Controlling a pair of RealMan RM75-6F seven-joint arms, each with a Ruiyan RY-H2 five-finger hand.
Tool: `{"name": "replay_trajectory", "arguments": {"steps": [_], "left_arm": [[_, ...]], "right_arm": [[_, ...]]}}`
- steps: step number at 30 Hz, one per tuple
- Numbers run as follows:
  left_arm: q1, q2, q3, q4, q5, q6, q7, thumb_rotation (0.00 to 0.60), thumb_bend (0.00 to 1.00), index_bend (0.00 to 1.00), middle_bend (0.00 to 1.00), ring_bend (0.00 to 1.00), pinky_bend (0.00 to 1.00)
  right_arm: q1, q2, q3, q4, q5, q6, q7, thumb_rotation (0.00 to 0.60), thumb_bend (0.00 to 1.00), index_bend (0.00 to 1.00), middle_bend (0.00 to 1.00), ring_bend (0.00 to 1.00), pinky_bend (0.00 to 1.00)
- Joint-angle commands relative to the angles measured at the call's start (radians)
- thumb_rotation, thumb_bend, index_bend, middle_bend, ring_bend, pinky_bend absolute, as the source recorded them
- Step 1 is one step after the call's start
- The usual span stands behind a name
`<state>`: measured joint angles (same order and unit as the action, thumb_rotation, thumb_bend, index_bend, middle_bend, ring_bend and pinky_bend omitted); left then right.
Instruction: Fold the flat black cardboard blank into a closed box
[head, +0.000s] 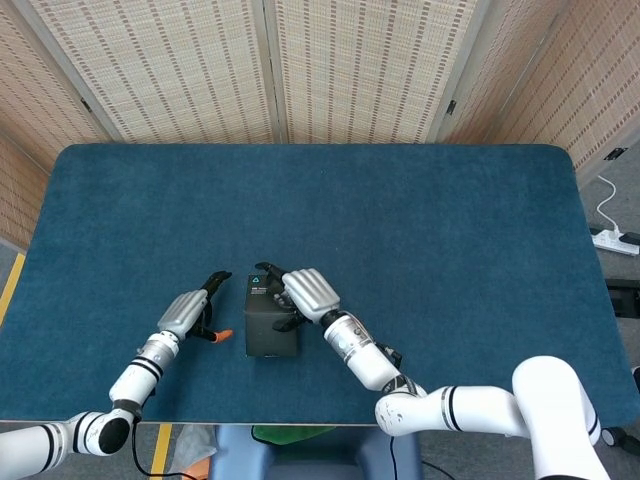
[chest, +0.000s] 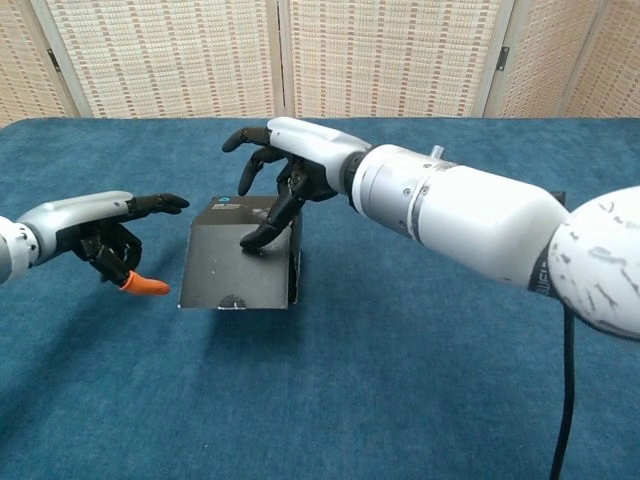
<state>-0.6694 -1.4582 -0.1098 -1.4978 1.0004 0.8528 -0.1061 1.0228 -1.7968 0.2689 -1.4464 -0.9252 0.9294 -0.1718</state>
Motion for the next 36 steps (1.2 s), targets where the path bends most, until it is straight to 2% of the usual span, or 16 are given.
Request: {"name": "replay_trajectory", "arguments": {"steps": [1, 11, 18, 21, 27, 32, 36], "left_arm": [[0.013, 0.042, -0.011, -0.04, 0.003, -0.002, -0.016, 0.6, 0.23, 0.0, 0.07, 0.69, 0.72], [0.039, 0.106, -0.066, -0.081, 0.045, 0.011, -0.103, 0.6, 0.23, 0.0, 0.08, 0.69, 0.72], [0.052, 0.125, -0.076, -0.085, 0.071, -0.003, -0.153, 0.6, 0.23, 0.0, 0.08, 0.69, 0.72], [0.057, 0.128, -0.076, -0.081, 0.083, -0.007, -0.168, 0.6, 0.23, 0.0, 0.08, 0.69, 0.72], [0.066, 0.132, -0.079, -0.076, 0.102, 0.003, -0.179, 0.6, 0.23, 0.0, 0.08, 0.69, 0.72], [0.074, 0.135, -0.074, -0.074, 0.117, 0.038, -0.137, 0.6, 0.23, 0.0, 0.08, 0.67, 0.72], [0.089, 0.13, -0.07, -0.069, 0.115, 0.097, -0.068, 0.6, 0.23, 0.0, 0.06, 0.51, 0.69]], "right_arm": [[-0.006, -0.043, -0.05, 0.082, -0.106, 0.053, -0.047, 0.6, 0.0, 0.16, 0.3, 0.71, 1.0], [-0.023, -0.182, -0.126, 0.365, -0.333, 0.146, -0.052, 0.6, 0.0, 0.26, 0.34, 0.71, 1.0], [-0.025, -0.255, -0.167, 0.553, -0.458, 0.17, 0.019, 0.6, 0.01, 0.39, 0.46, 0.73, 1.0], [-0.03, -0.275, -0.166, 0.594, -0.478, 0.17, 0.039, 0.6, 0.04, 0.44, 0.52, 0.73, 1.0], [-0.041, -0.279, -0.137, 0.607, -0.511, 0.214, 0.083, 0.6, 0.04, 0.45, 0.54, 0.73, 1.0], [-0.059, -0.237, -0.104, 0.555, -0.532, 0.271, 0.125, 0.6, 0.04, 0.45, 0.47, 0.73, 1.0], [-0.099, -0.151, -0.096, 0.468, -0.559, 0.341, 0.128, 0.6, 0.04, 0.45, 0.44, 0.73, 1.0]]}}
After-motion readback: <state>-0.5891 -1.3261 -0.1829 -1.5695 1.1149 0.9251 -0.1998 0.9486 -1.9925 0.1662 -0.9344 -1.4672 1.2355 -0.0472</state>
